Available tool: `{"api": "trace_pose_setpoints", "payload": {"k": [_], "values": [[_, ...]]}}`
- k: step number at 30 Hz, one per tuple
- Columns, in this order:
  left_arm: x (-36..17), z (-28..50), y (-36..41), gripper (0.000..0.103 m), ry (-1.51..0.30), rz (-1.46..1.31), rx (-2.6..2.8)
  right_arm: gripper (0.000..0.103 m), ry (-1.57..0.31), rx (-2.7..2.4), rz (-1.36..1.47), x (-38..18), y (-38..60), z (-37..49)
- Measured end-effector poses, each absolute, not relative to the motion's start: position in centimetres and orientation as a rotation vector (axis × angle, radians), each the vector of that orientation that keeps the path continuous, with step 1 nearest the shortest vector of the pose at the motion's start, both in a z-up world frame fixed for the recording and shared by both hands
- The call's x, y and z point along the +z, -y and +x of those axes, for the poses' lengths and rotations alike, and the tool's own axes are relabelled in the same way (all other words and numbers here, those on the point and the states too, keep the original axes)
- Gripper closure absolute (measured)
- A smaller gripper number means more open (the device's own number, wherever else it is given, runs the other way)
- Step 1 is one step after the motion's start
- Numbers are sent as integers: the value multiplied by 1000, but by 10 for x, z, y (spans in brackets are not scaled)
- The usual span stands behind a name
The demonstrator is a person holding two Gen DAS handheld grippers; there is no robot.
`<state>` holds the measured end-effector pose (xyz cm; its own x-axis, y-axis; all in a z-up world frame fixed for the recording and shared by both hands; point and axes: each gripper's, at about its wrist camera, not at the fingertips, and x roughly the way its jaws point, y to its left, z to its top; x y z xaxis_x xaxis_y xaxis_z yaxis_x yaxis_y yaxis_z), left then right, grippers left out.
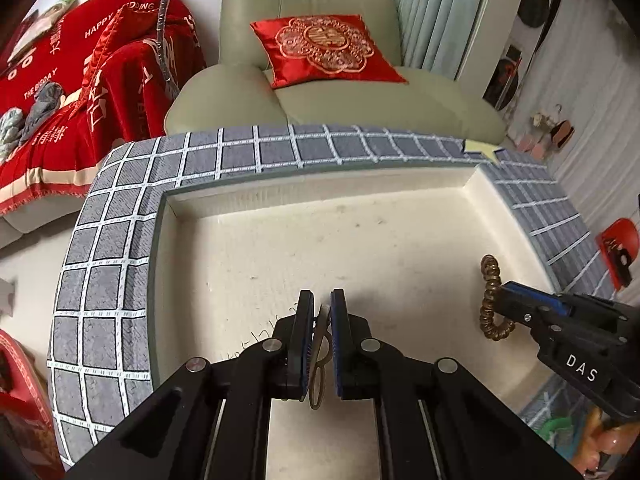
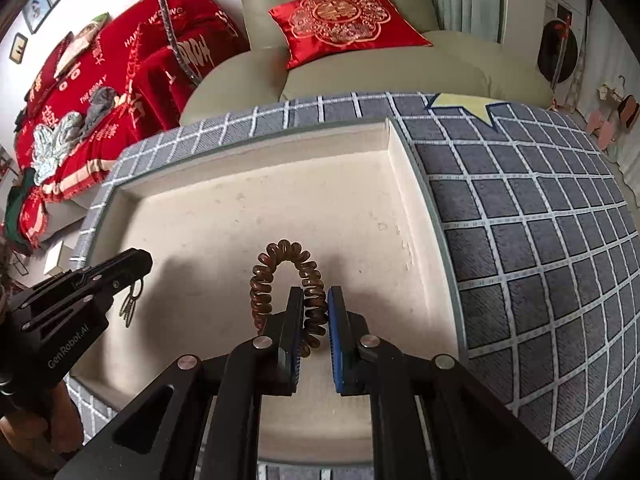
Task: Organize jewelry
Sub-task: 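Carry both items into the white tray while the right tool opens, releasing the bead bracelet, then open the left tool to drop the wooden hairpin in the tray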
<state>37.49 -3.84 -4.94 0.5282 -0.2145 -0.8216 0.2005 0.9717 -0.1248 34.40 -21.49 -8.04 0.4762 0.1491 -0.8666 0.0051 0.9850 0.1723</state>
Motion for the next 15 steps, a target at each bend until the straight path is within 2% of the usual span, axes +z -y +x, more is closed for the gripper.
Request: {"api": "trace_pose_setpoints", "payload": {"k": [6, 7, 9, 10, 11, 15], "values": [[-60, 374, 44, 78, -995, 30, -220, 88, -1069, 75, 111, -86, 210, 343], [-61, 373, 46, 78, -994, 43, -215, 84, -1068, 76, 102, -85, 209, 343], [-61, 371, 48, 78, -984, 62, -210, 61, -1067, 96, 109, -85, 208, 343], [-61, 370, 49, 78, -983, 68, -207, 38, -1069, 96, 113, -84, 208, 343], [-60, 369, 49, 78, -985, 67, -205, 32, -1064, 92, 119, -83, 209, 341], [-59, 368, 48, 78, -984, 48, -203, 32, -1013, 98, 163, -67, 214, 330]]}}
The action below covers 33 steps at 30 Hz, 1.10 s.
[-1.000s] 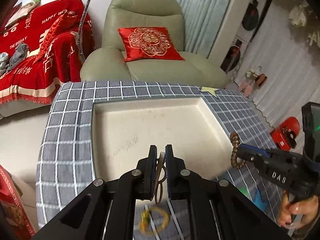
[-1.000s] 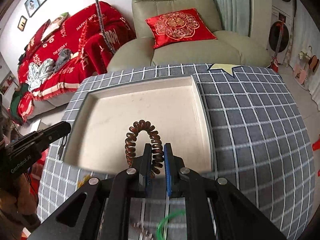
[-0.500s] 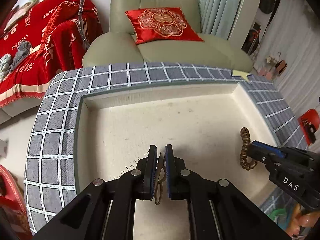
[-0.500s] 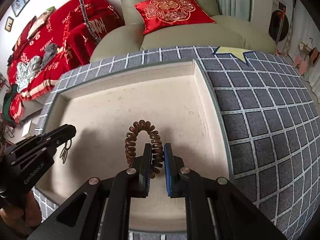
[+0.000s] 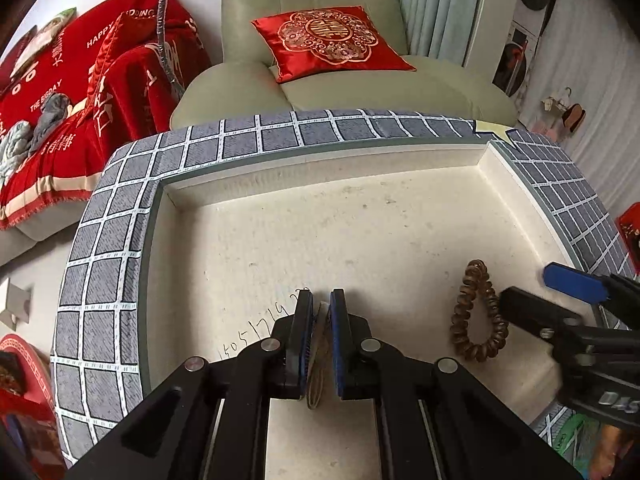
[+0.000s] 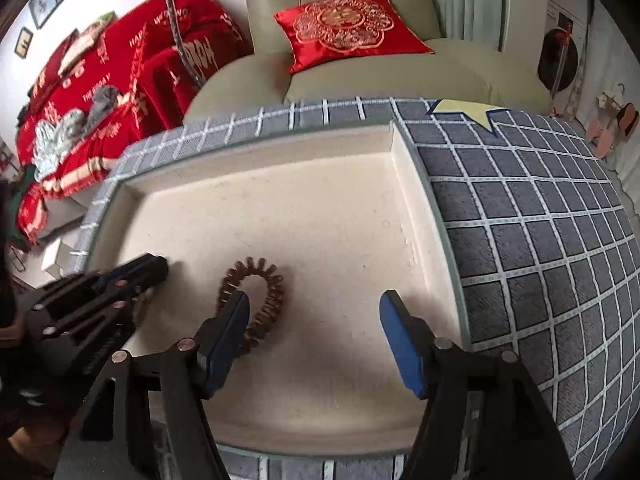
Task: Organize jewelry
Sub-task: 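Open the left tool to drop the wooden hairpin in the tray, then lift both tools out of the tray back over the table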
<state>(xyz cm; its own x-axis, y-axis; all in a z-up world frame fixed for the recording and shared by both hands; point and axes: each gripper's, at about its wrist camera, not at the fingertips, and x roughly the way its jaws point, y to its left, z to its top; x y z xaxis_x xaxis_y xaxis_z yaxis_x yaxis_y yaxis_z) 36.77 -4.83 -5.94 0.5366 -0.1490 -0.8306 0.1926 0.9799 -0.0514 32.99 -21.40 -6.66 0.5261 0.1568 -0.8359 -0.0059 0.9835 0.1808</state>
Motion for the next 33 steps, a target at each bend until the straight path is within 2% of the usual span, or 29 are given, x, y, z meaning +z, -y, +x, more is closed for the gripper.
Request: {"api": "trace_pose_setpoints", "payload": {"k": [18, 19, 20, 21, 27, 29, 31, 33], "values": [[-46, 365, 51, 77, -923, 40, -213, 32, -913, 74, 302, -25, 250, 256], [-44, 364, 51, 62, -918, 36, -218, 32, -912, 73, 302, -25, 250, 253], [-42, 364, 52, 33, -915, 36, -220, 32, -912, 72, 303, -25, 251, 249], [-40, 364, 52, 0, -917, 36, -207, 32, -911, 71, 306, -25, 252, 246], [-31, 364, 54, 0, -856, 63, -186, 31, -906, 70, 320, -24, 255, 233], [-25, 358, 55, 0, -825, 85, -180, 19, -895, 74, 333, -21, 258, 227], [-16, 348, 53, 0, -796, 99, -177, 19, -865, 91, 346, -16, 258, 219], [-8, 336, 47, 0, -777, 107, -180, 7, -820, 103, 345, -8, 259, 205]]}}
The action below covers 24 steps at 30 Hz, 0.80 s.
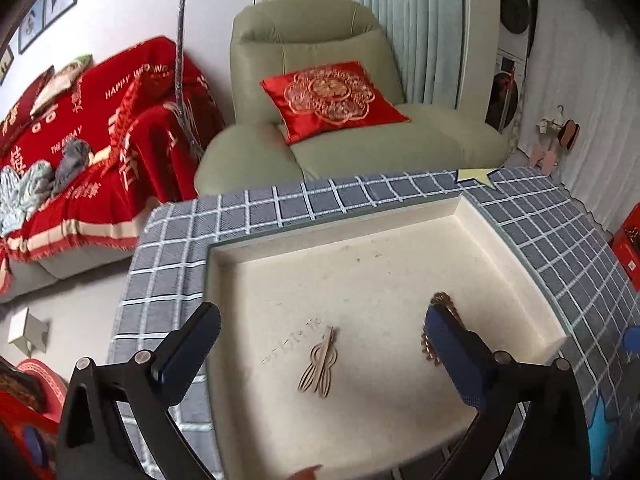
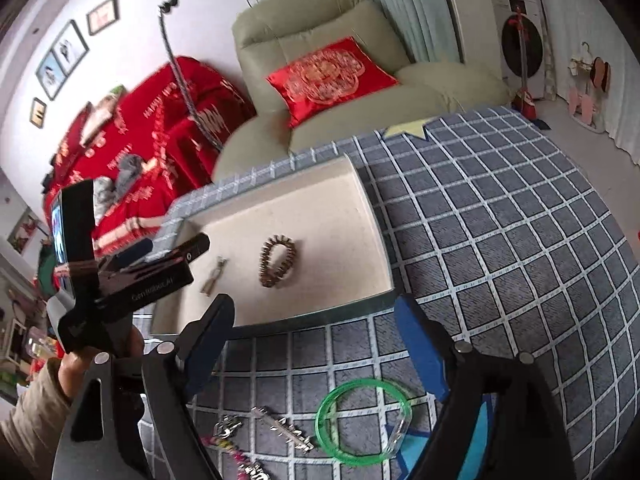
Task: Organize jewelry
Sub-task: 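Lift both tools out of the tray back over the table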
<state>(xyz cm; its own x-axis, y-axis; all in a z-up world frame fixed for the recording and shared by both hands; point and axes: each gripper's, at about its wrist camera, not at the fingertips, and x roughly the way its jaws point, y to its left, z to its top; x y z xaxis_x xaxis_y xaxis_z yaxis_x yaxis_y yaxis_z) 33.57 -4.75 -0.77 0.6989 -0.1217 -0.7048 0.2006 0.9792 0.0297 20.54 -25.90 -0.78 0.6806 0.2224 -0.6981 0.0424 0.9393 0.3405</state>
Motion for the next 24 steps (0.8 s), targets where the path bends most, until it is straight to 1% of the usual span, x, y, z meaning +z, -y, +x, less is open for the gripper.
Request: {"api": "trace_pose_setpoints", "payload": {"k": [1, 3, 7, 14, 24], "values": [[-4, 328, 44, 0, -768, 111, -184, 0, -820, 103, 345, -8, 259, 205], [2, 312, 39, 0, -756, 115, -195, 0, -757, 114, 361, 0, 262, 188], [4, 280, 26, 0, -781, 104, -233, 0, -741, 124, 393, 3, 267, 172], [-6, 228, 6, 0, -818, 50, -225, 0, -818, 105, 404, -1, 275, 145], [-32, 183, -3, 0, -896, 9, -239, 0, -931, 66, 386, -31, 278, 108]]}}
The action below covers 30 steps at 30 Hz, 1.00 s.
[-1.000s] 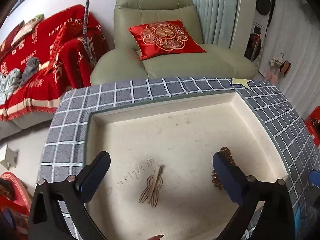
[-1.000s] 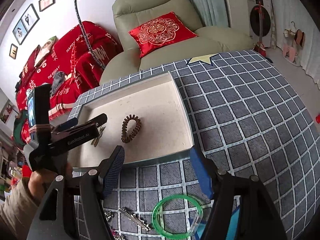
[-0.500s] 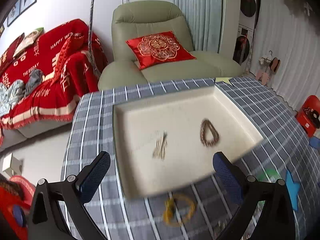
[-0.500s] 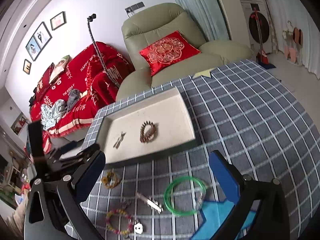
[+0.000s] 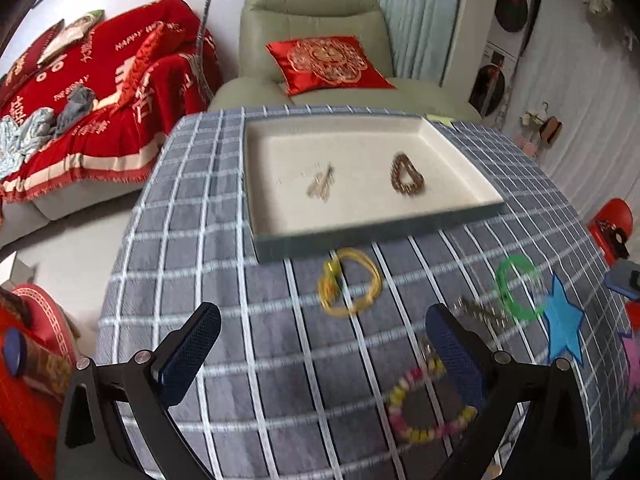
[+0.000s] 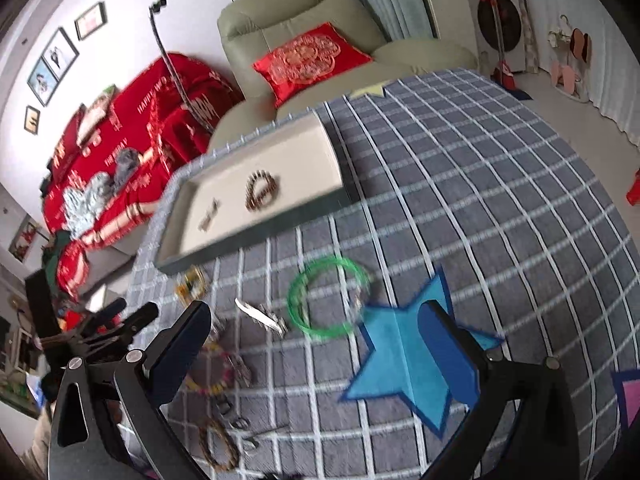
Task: Organize jewelry
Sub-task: 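Lift both tools out of the tray back over the table, then grasp the pink-and-yellow beaded bracelet with the left tool while the right tool grasps the black claw clip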
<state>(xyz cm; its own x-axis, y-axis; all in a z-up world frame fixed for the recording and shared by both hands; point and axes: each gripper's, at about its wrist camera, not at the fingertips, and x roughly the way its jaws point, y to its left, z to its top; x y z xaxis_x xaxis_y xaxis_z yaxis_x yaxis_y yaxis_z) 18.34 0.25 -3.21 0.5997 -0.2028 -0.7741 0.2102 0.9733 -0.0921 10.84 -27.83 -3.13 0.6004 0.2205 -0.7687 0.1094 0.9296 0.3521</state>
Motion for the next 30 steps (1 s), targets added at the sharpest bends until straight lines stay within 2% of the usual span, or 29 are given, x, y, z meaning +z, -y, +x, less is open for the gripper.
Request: {"api": "trace_pose_setpoints", "payload": {"k": [15, 24, 30], "values": [[-59, 142, 8, 0, -970, 51, -272, 0, -1044, 146, 168, -67, 215, 24], [-67, 143, 17, 0, -980, 75, -266, 0, -1063, 136, 126, -81, 196, 7], [-72, 142, 27, 1, -984, 110, -285, 11, -1074, 119, 90, -88, 187, 7]]}}
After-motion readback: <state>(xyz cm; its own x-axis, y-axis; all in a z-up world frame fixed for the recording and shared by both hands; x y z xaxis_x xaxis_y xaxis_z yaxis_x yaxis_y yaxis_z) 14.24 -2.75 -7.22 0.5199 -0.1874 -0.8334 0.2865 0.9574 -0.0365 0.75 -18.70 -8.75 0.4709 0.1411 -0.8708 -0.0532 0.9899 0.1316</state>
